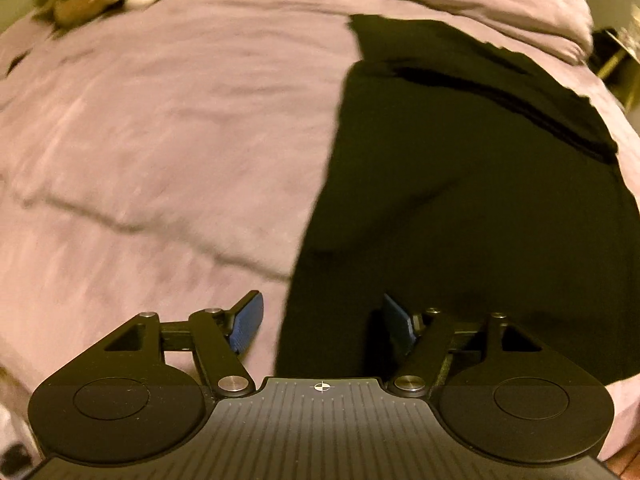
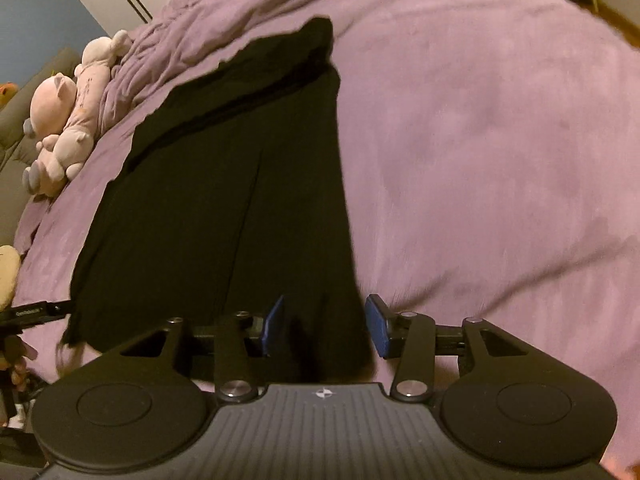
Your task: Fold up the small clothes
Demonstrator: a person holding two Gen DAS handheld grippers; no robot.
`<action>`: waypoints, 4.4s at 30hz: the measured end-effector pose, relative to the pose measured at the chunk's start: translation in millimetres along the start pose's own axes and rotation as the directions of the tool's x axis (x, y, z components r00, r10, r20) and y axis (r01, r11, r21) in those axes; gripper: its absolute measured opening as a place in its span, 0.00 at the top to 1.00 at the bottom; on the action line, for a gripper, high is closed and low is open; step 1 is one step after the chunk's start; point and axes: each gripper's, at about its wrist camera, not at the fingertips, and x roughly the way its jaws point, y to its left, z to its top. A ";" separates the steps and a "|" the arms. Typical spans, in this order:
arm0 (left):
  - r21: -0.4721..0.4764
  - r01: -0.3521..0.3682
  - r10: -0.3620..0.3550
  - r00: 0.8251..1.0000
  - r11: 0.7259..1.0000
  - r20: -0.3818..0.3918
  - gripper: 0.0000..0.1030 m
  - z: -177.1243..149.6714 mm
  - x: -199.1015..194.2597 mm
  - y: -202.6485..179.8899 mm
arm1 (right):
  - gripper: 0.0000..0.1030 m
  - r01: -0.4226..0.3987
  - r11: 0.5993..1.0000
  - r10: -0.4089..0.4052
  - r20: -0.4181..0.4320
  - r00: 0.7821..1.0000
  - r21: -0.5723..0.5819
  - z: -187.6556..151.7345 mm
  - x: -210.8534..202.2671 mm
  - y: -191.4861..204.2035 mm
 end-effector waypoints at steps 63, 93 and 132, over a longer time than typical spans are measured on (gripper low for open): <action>-0.263 0.490 -0.413 0.860 0.831 0.298 0.94 142.2 -8.1 27.1 | 0.94 -0.166 0.984 0.150 0.198 0.969 0.063 139.5 22.8 21.3; -0.131 0.222 -0.200 0.966 0.966 0.162 0.70 149.6 71.3 26.4 | 0.63 0.163 0.978 -0.120 0.282 0.952 -0.132 170.7 78.7 7.7; 0.021 0.463 -0.437 0.819 0.886 0.371 0.94 182.0 52.2 1.3 | 0.96 0.072 0.927 0.092 0.410 0.907 -0.367 187.5 63.0 49.1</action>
